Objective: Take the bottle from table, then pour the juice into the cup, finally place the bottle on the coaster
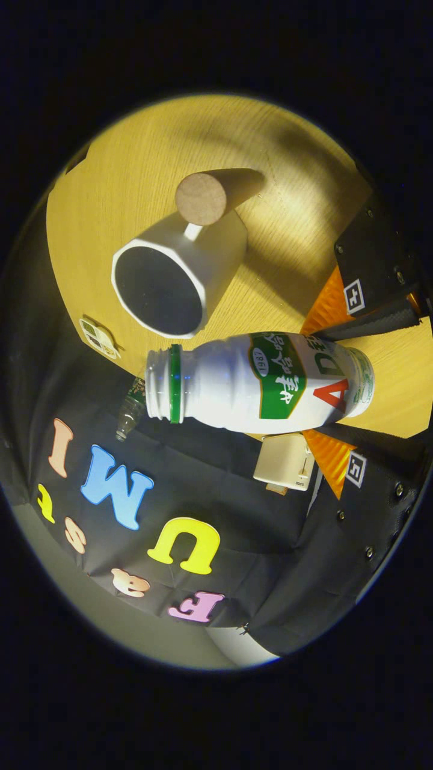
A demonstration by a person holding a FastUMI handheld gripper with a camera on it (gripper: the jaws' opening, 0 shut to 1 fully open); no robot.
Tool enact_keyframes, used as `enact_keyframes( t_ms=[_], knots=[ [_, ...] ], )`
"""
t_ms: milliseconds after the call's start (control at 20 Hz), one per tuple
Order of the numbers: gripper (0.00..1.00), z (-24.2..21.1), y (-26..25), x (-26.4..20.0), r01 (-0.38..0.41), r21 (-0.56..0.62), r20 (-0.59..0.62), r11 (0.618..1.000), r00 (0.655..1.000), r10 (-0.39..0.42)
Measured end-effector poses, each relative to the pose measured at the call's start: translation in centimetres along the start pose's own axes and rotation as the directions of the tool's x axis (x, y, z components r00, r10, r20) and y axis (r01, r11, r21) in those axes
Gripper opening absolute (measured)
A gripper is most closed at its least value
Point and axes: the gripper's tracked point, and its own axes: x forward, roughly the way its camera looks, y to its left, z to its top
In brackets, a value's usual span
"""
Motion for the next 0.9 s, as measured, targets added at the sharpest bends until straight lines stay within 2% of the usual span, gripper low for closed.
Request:
enact_keyframes(
  t_ms=[500,900],
  knots=[
    [0.68,-1.1,-0.2,-0.4,0.023,0.121,-0.052,0.992,0.998,-0.017],
    [0.68,-1.2,0.4,-1.0,0.042,0.234,-0.094,0.971,0.995,-0.02]
  ],
)
